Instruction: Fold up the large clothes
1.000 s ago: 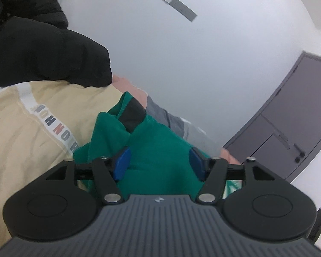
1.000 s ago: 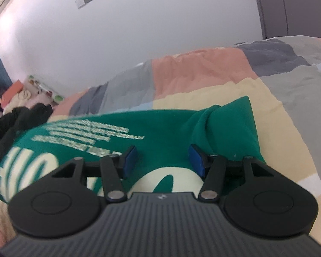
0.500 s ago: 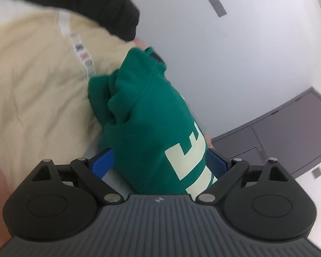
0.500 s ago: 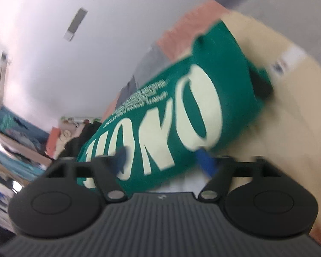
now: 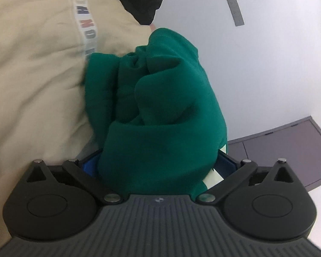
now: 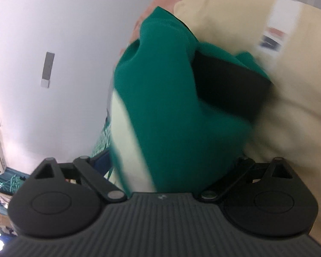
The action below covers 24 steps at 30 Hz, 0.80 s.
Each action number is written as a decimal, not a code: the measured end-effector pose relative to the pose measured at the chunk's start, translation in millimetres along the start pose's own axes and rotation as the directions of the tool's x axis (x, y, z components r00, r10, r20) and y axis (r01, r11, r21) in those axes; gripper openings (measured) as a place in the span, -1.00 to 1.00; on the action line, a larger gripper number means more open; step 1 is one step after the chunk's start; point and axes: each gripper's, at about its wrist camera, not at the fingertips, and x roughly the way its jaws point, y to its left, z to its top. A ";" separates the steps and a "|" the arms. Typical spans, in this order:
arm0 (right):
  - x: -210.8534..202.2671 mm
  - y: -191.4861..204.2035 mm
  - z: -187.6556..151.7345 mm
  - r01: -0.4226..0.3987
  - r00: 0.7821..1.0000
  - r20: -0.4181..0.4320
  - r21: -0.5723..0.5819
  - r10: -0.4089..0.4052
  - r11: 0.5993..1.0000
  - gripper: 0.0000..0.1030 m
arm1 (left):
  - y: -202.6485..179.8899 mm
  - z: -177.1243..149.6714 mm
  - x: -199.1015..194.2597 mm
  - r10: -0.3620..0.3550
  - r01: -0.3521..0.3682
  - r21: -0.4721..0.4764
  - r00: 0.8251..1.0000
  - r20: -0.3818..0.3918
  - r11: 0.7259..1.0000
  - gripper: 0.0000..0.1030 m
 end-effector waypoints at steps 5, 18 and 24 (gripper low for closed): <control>28.9 5.1 15.6 0.000 0.999 0.052 0.012 -0.001 1.000 0.96 | -6.1 5.1 22.3 -0.019 0.019 -0.021 1.000 0.012 1.000 1.00; 16.9 31.2 25.6 -0.107 0.991 0.062 -0.162 0.118 0.981 -0.17 | -22.1 -1.0 1.2 -0.046 0.045 0.020 0.998 0.041 0.999 0.04; -10.4 59.7 22.0 -0.164 0.981 0.051 -0.289 0.186 0.943 -0.22 | -34.9 -3.7 -33.1 -0.084 0.083 0.022 0.995 0.058 0.996 -0.23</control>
